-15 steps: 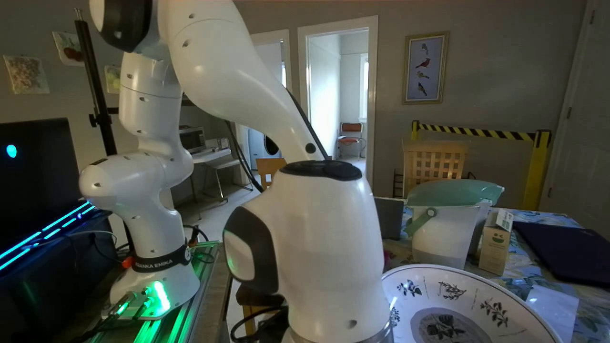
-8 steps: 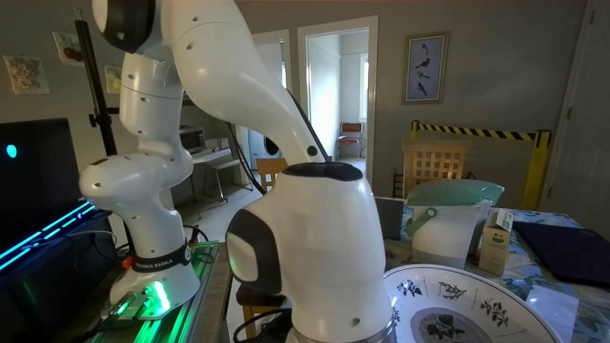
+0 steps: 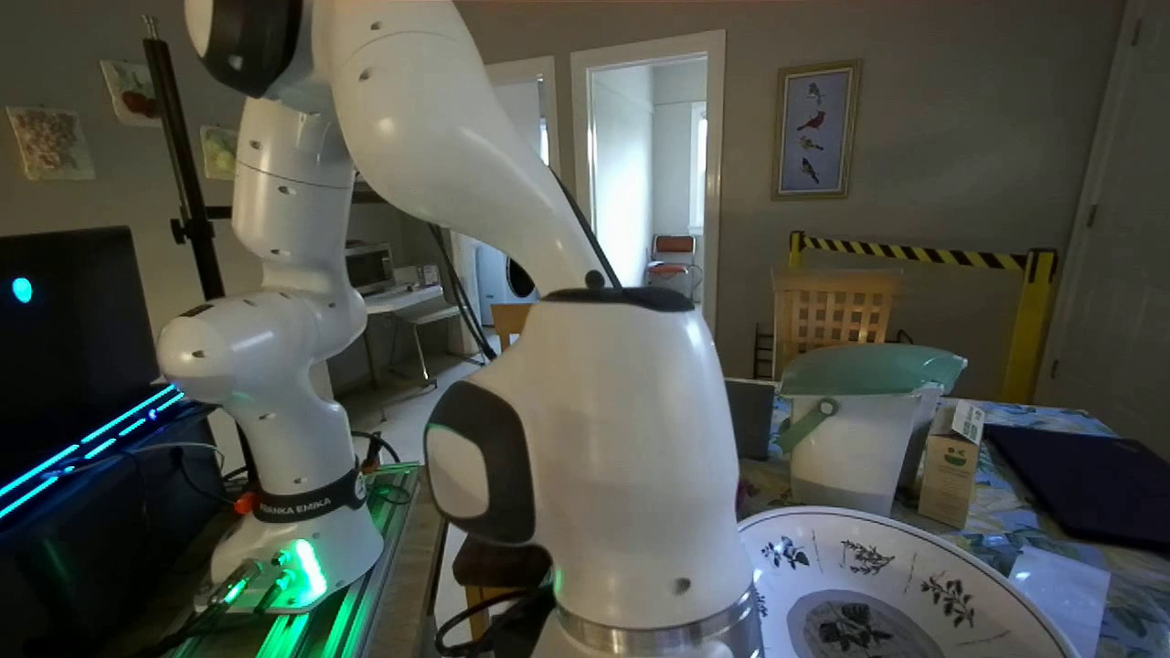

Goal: Remove the silver lid from the silver pot and put it in the white bowl.

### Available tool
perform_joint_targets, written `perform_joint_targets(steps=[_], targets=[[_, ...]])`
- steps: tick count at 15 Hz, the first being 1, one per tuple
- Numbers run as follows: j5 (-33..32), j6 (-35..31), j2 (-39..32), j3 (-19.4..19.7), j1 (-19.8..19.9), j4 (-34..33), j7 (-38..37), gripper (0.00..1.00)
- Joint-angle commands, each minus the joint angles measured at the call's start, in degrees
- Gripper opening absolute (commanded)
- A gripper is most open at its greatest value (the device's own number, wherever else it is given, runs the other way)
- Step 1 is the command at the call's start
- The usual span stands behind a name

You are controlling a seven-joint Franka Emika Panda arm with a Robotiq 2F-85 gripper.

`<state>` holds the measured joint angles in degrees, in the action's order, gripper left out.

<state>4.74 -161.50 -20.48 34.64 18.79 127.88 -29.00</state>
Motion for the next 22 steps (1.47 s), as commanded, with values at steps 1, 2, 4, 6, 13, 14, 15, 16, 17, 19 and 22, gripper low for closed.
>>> perform_joint_targets(steps=[1, 2, 4, 6, 13, 14, 15, 16, 17, 19, 22], targets=[[-4.9, -0.4, 5.5, 6.5, -5.9, 2.8, -2.4, 0.07], [-5.1, 0.0, 6.9, 7.0, -6.7, 3.0, -1.6, 0.07], [-4.9, -0.4, 10.2, 5.9, -7.1, 3.7, 1.7, 0.07], [-4.3, 0.6, 13.2, 3.3, -6.7, 3.4, 5.0, 0.07], [-1.4, 1.7, 18.9, -10.0, -4.7, 2.2, 18.3, 0.07], [-0.5, 2.5, 19.2, -11.6, -4.8, 2.2, 20.0, 0.07], [0.2, 3.1, 19.2, -13.2, -5.0, 2.3, 21.5, 0.07], [1.0, 3.5, 19.1, -14.7, -5.3, 2.5, 23.0, 0.07], [1.2, 3.7, 18.9, -15.9, -5.5, 2.5, 24.0, 0.07], [2.3, 3.6, 18.2, -18.3, -5.9, 2.9, 26.0, 0.07], [0.4, 3.4, 17.5, -19.5, -5.7, 2.7, 23.9, 0.07]])
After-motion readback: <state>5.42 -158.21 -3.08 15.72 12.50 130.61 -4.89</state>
